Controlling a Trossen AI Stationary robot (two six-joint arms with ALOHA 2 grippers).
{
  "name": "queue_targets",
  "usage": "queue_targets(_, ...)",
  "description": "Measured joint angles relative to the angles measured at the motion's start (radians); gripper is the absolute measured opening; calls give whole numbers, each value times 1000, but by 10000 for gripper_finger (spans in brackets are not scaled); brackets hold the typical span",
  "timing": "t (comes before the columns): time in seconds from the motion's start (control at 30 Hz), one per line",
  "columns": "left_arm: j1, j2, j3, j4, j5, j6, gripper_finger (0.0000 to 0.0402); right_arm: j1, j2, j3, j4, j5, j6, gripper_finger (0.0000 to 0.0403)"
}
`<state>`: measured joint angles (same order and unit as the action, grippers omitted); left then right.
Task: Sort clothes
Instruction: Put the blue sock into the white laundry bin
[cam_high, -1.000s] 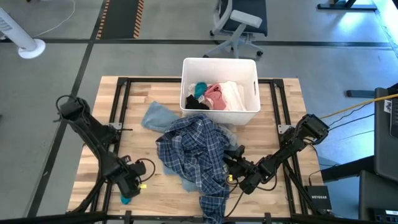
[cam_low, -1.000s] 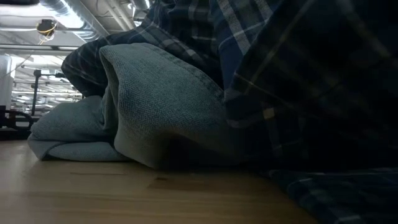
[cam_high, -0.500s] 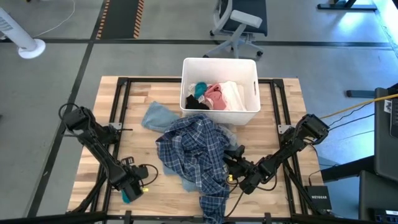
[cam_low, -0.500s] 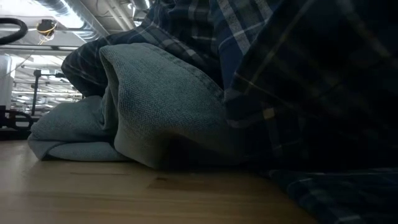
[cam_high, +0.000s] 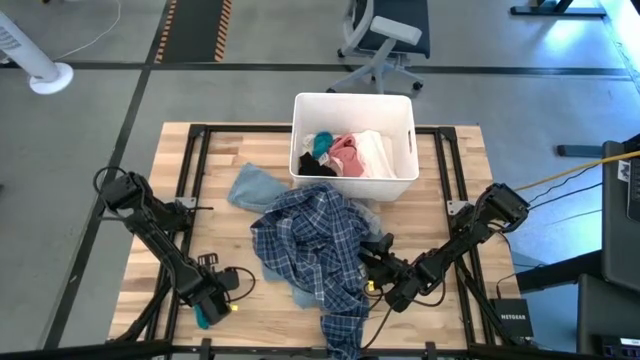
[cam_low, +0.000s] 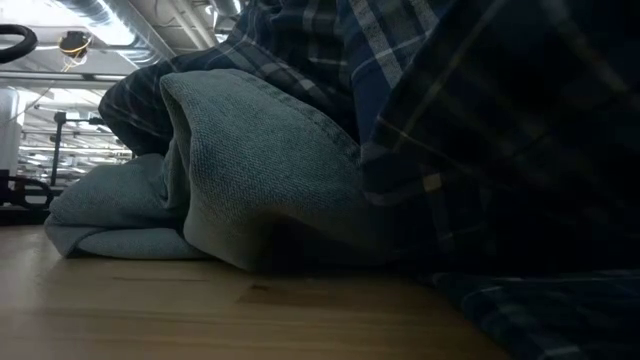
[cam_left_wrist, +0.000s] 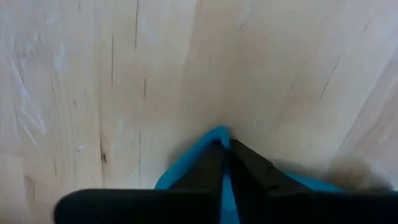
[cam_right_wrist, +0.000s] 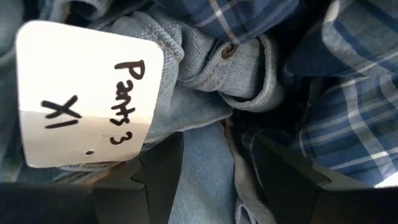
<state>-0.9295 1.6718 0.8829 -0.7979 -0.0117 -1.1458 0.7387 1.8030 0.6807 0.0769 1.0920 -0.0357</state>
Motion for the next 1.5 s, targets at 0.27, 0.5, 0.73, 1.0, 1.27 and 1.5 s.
queue_targets(0.27,9,6,59,-25,5,26,7,0,0,0,0,0,0,215)
queue_targets(0.5,75,-39,127,-30,-16,133,7,-2,0,0,0,23,0,215)
queue_targets(0.73,160,-107,216,-40,-109,276,4,-28,0,0,3,1,2,215)
queue_targets(1.0,253,-181,388,-57,-309,514,2,-47,-2,1,6,-39,5,215)
queue_targets(1.27,346,-196,578,-43,-541,853,4,-47,-2,2,6,-42,5,215)
queue_targets(1.5,464,-197,662,114,-809,1191,5,-47,-2,2,5,-45,4,215)
